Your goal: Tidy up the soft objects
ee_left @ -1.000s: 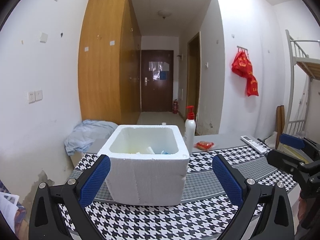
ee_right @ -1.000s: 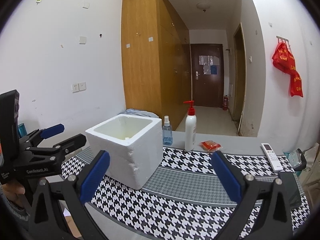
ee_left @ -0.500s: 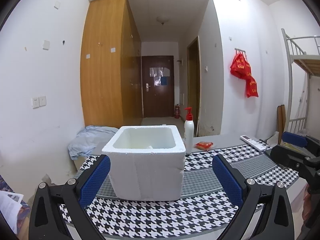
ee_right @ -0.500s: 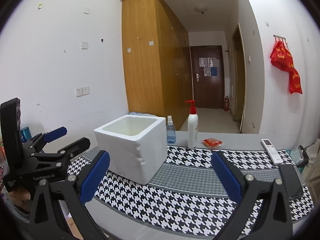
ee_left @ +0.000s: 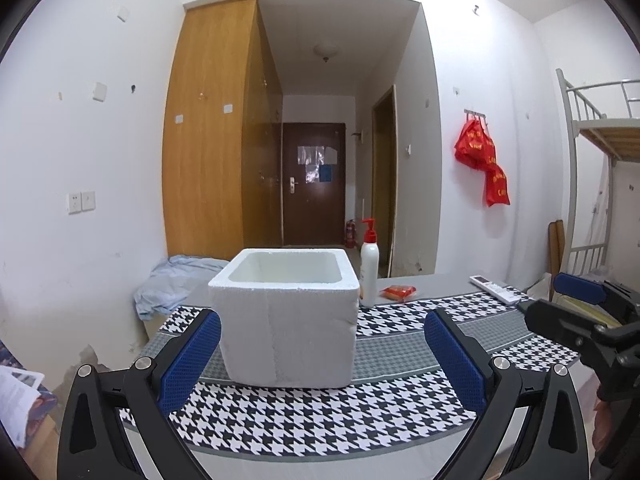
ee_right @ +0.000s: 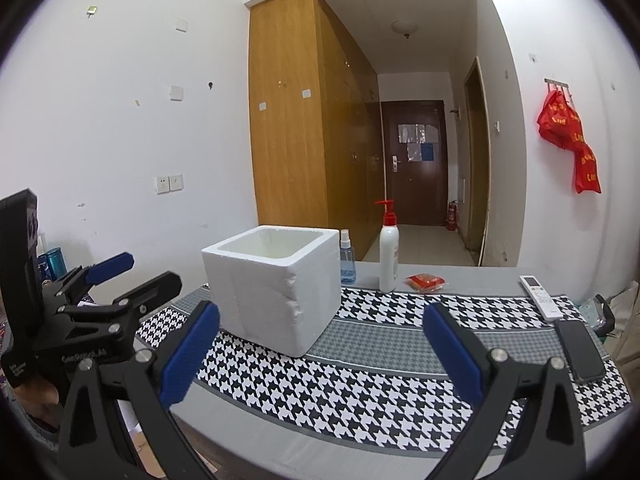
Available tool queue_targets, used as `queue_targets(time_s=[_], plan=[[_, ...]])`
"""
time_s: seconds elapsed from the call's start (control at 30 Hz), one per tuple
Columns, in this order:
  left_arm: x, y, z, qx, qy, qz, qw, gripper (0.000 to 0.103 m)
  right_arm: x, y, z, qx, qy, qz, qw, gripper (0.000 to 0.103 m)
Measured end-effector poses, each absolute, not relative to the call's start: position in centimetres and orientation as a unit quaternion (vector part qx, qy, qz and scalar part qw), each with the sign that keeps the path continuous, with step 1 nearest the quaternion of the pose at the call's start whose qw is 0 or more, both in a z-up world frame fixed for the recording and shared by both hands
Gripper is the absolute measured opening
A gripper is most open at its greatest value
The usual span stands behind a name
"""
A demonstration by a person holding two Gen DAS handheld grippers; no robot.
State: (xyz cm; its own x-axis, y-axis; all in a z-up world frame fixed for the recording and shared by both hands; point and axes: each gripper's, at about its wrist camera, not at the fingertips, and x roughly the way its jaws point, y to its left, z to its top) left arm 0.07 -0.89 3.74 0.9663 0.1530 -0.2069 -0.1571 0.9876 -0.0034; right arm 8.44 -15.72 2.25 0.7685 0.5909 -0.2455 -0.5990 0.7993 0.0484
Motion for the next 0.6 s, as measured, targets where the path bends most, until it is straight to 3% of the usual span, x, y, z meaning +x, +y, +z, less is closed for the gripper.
queue_targets(time_s=[0.6], plan=[[-2.7,-1.8,2.0,0.006,0.100,0.071,0.992,0.102,5.9,-15.9,0.2,-0.020,0.126,0.310,0.942,0.103]])
